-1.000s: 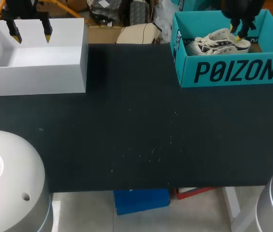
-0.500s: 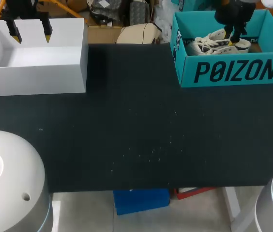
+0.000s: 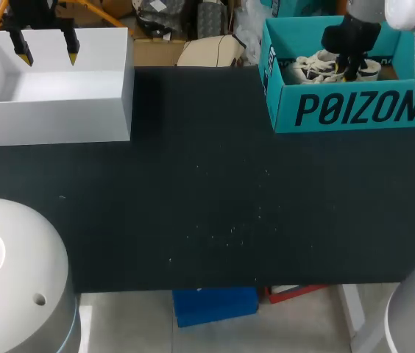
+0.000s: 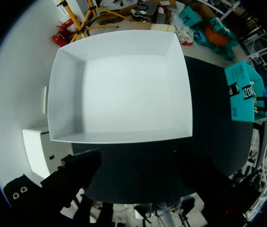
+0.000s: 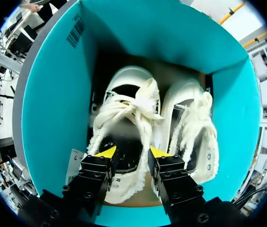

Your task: Take the shoe out of the shoebox, open the shoe tongue, remove and reinsert the insole, then place the shoe into the shoebox

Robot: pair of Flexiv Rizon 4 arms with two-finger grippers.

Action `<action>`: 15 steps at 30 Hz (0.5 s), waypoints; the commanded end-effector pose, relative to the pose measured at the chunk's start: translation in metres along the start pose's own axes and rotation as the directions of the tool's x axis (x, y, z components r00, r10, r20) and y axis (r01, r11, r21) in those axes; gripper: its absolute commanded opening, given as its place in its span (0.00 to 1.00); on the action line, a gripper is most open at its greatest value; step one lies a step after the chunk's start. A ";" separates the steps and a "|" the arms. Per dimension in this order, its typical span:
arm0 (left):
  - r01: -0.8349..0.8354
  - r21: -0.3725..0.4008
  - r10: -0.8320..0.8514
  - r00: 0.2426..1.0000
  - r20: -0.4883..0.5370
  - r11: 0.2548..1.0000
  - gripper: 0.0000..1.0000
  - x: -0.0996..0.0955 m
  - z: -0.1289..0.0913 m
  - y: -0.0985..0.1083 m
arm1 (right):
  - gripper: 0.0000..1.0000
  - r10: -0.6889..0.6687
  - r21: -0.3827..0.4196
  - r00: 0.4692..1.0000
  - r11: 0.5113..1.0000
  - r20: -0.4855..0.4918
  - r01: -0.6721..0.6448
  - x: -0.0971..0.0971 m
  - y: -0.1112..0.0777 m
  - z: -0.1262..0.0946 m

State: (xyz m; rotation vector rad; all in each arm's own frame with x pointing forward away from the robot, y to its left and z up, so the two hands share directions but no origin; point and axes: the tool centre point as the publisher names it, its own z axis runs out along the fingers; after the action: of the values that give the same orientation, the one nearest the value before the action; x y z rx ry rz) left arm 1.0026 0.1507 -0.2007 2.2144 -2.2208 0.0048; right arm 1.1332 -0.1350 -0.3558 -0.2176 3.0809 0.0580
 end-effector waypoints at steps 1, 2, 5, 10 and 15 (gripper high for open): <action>0.002 -0.002 -0.002 1.000 0.004 1.000 1.00 0.001 0.000 0.000 | 0.38 0.004 -0.006 1.000 1.000 -0.016 -0.004 -0.010 0.000 0.015; 0.002 -0.002 -0.002 1.000 0.004 1.000 1.00 0.001 0.000 0.000 | 0.37 0.004 -0.007 1.000 1.000 -0.017 -0.004 -0.011 -0.001 0.017; 0.002 -0.002 -0.002 1.000 0.004 1.000 1.00 0.001 0.000 0.000 | 0.36 0.003 -0.008 1.000 1.000 -0.025 -0.003 -0.012 -0.002 0.022; 0.002 -0.002 -0.002 1.000 0.004 1.000 1.00 0.001 0.000 0.000 | 0.35 0.011 -0.002 0.999 1.000 -0.039 -0.011 -0.012 -0.006 0.033; 0.002 -0.002 -0.002 1.000 0.004 1.000 1.00 0.001 0.000 0.000 | 0.36 0.019 0.004 0.998 1.000 -0.055 -0.019 -0.011 -0.008 0.043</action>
State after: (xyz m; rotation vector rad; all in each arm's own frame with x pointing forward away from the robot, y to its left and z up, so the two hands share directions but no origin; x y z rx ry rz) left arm 1.0026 0.1506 -0.2006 2.2143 -2.2209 0.0048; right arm 1.1398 -0.1404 -0.3900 -0.1955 3.1241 0.0477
